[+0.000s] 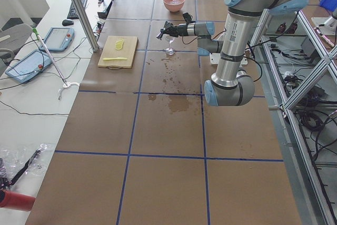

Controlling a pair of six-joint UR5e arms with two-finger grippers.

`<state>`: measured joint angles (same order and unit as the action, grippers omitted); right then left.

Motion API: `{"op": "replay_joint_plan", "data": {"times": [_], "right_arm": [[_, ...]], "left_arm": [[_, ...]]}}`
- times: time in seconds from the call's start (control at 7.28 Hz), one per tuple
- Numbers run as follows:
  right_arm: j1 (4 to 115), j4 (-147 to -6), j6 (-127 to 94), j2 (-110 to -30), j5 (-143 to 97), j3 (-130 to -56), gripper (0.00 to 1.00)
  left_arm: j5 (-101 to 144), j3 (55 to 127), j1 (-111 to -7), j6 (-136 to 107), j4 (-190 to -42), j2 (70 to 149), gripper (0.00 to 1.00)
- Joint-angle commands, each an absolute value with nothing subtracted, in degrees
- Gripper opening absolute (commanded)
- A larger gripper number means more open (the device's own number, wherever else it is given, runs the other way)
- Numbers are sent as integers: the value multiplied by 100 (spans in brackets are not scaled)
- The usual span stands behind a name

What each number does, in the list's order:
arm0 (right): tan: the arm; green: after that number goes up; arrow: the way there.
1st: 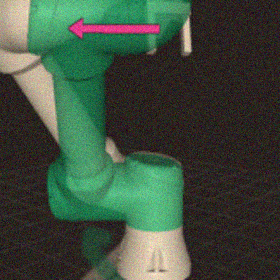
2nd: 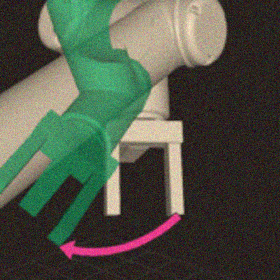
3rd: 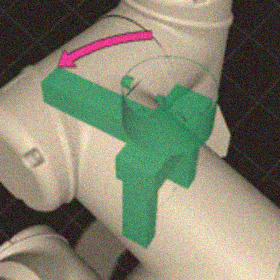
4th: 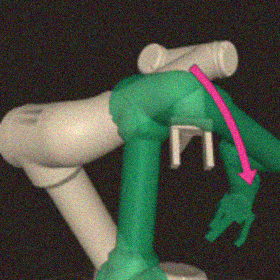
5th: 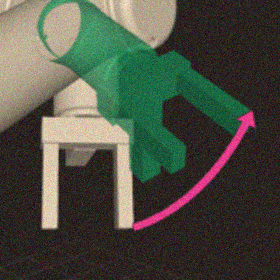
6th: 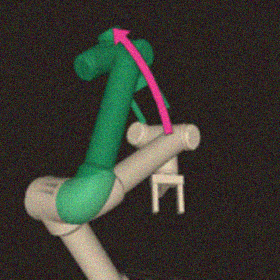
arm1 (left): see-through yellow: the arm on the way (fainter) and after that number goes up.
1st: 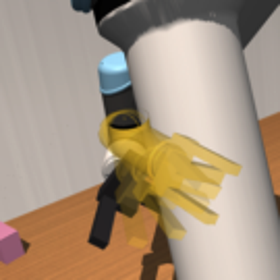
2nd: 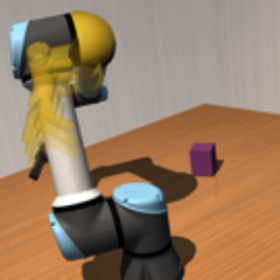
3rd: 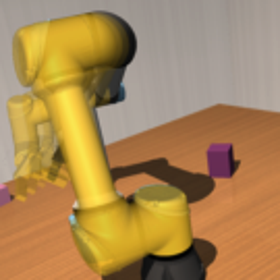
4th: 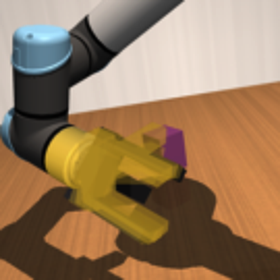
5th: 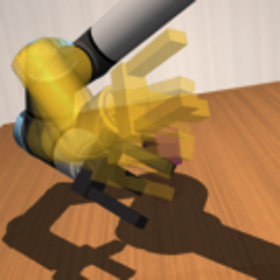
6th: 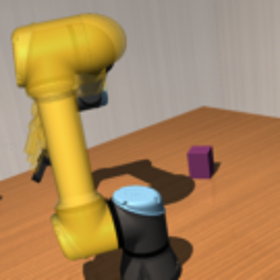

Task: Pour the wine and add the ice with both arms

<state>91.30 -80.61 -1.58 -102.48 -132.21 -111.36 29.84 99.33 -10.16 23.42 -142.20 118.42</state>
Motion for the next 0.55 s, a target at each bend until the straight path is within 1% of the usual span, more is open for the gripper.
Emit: {"op": "replay_joint_plan", "data": {"times": [0.0,0.41], "right_arm": [[9149,-8068,-158,-10257,-13228,-11136,100],[9167,-8077,-167,-10257,-13236,-11136,100]], "left_arm": [[2883,9923,-1011,3055,-14229,12005,0],[2778,9870,-1011,3277,-14221,12023,0]]}}
